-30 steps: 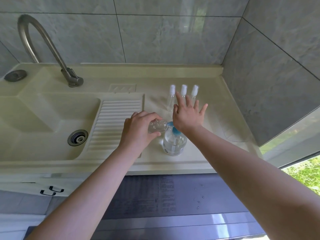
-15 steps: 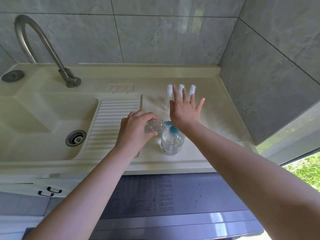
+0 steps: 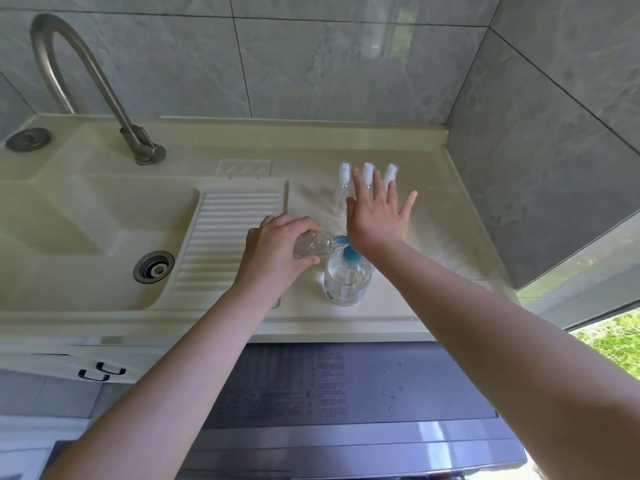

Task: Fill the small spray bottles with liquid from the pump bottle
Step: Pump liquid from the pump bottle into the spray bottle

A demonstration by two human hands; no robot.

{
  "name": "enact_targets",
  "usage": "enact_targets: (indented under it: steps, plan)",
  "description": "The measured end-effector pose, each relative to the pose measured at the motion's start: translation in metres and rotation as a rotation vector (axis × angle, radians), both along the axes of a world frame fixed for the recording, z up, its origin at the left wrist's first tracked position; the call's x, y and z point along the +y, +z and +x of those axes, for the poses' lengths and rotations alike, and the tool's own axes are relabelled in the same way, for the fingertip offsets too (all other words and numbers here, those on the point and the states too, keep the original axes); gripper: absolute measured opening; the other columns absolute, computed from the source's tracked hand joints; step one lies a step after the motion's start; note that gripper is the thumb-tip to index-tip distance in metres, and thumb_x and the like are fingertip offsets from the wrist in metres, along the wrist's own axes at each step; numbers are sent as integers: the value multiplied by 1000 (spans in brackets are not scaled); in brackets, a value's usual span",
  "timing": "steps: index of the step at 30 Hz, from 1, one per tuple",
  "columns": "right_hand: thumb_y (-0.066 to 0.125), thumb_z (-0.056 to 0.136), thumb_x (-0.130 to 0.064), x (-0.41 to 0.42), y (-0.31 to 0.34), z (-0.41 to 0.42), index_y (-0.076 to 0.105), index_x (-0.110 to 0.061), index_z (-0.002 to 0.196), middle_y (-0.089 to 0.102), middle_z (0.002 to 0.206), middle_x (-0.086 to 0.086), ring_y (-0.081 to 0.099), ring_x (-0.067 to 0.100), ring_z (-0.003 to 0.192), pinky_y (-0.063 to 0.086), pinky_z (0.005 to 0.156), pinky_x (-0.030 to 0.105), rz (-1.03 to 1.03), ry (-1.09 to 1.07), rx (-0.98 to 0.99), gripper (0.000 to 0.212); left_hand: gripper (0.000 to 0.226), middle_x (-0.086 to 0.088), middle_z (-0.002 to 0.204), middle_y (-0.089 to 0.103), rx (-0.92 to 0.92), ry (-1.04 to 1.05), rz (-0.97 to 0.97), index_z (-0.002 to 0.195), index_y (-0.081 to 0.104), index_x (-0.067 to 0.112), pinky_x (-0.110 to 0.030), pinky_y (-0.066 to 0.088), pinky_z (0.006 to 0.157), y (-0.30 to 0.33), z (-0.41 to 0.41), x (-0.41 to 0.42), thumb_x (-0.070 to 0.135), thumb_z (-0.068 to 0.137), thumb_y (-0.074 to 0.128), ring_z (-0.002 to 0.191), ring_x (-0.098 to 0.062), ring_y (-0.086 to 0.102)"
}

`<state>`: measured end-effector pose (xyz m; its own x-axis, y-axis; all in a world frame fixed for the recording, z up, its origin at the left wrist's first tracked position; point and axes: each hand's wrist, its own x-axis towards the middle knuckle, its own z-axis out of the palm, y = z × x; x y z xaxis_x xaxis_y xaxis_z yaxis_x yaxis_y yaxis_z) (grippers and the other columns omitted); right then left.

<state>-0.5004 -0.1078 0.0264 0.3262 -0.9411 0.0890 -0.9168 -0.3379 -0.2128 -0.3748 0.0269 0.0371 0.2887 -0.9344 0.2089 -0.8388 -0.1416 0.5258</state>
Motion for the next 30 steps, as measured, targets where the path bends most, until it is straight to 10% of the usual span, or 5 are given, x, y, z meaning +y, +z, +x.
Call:
enact_targets:
  steps: [30]
  plan:
    - [23,106,-40,0,8,1,-6,-32,158,-1,167,12,-4,41,152,-7,116,66,-149,64,135,60,44,18,101,61,-1,38,-31,111,67,38,-34,38,87,-6,-3,5,30,71,85,100,-17,51]
